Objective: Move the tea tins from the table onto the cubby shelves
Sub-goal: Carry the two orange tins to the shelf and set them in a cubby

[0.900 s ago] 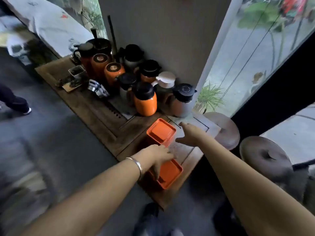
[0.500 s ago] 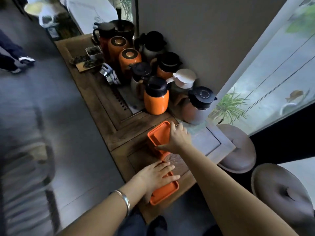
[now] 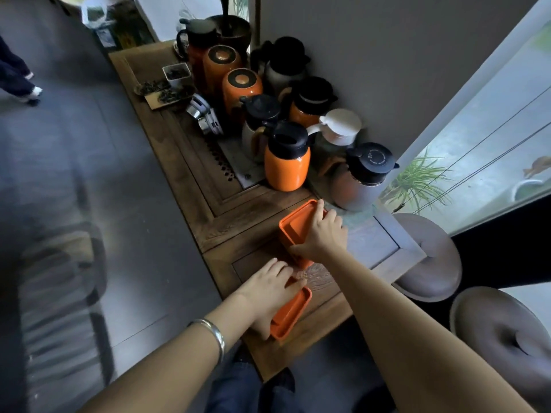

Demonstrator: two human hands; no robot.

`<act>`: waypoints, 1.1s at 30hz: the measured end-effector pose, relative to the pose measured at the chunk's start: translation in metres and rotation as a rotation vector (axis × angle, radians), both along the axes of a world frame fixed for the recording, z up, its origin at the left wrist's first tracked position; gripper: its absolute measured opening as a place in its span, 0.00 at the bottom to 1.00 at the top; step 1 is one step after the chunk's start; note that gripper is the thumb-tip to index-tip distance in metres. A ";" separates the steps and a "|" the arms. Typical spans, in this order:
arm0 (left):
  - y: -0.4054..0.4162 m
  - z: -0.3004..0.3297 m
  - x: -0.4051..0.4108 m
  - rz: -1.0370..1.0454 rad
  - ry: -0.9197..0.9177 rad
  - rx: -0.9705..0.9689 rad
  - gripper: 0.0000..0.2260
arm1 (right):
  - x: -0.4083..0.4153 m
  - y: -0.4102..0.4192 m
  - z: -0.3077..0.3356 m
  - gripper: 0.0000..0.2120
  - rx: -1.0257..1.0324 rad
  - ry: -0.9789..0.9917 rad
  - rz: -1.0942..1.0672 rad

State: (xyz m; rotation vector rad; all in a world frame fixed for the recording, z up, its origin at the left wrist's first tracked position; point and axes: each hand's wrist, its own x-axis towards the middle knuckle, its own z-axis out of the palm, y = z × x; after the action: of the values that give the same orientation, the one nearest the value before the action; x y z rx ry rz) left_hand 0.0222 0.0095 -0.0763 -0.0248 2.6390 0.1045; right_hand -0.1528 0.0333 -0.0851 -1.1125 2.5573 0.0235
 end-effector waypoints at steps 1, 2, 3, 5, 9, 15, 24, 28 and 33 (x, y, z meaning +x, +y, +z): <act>-0.004 0.002 0.003 0.049 0.003 0.039 0.56 | -0.006 0.003 0.005 0.66 0.002 -0.003 -0.007; -0.009 0.005 0.005 0.090 -0.002 0.077 0.56 | -0.012 0.006 0.011 0.66 0.001 -0.014 -0.018; -0.015 0.009 0.005 0.120 -0.011 0.106 0.56 | -0.018 0.010 0.017 0.65 -0.003 -0.028 -0.033; -0.027 0.023 0.001 0.139 -0.047 0.122 0.56 | -0.032 0.021 0.034 0.65 -0.013 -0.055 -0.064; -0.048 0.057 -0.023 0.099 -0.077 0.037 0.57 | -0.057 0.046 0.075 0.62 -0.012 -0.082 -0.094; -0.061 0.115 -0.075 -0.087 -0.024 -0.137 0.57 | -0.071 0.110 0.145 0.57 0.029 -0.130 -0.151; 0.060 0.211 -0.160 -0.443 0.081 -0.120 0.42 | -0.020 0.290 0.248 0.60 -0.064 -0.096 -0.513; 0.166 0.262 -0.164 -0.628 0.127 -0.101 0.43 | 0.041 0.395 0.298 0.52 -0.104 -0.014 -0.693; 0.308 0.324 -0.118 -0.587 0.025 0.221 0.26 | 0.165 0.527 0.351 0.44 -0.155 0.087 -0.932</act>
State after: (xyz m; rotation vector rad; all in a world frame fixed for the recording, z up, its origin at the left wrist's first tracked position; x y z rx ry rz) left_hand -0.0959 0.3174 0.2472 0.8183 2.5293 0.1927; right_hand 0.0118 0.5601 0.2663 0.1283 2.9307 -0.3630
